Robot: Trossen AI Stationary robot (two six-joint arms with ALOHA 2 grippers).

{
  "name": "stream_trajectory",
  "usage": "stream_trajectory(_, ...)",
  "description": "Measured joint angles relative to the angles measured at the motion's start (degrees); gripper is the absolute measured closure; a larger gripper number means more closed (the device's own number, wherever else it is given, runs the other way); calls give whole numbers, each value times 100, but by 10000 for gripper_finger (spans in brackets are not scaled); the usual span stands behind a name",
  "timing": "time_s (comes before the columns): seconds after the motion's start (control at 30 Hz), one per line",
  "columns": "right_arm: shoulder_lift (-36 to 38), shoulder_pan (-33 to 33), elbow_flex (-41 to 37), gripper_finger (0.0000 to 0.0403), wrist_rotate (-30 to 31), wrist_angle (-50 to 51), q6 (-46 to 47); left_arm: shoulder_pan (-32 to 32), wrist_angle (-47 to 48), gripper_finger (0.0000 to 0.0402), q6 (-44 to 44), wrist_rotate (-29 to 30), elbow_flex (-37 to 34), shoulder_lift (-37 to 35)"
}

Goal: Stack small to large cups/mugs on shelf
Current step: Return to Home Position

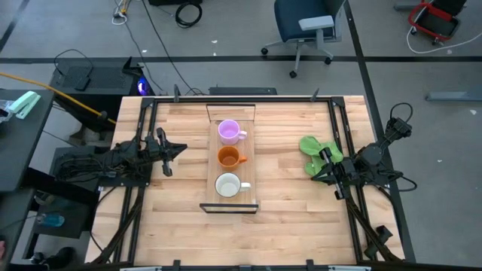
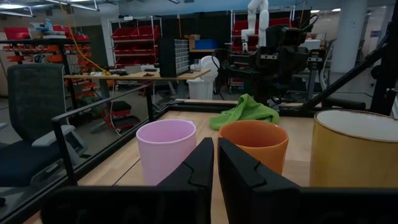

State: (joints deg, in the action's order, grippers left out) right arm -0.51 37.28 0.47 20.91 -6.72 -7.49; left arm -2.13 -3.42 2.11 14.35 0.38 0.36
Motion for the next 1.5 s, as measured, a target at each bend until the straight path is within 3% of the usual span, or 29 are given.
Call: stream_trajectory(1.5,2,0,0,389,1,1,2,0,1,376,0,-2,-1,0)
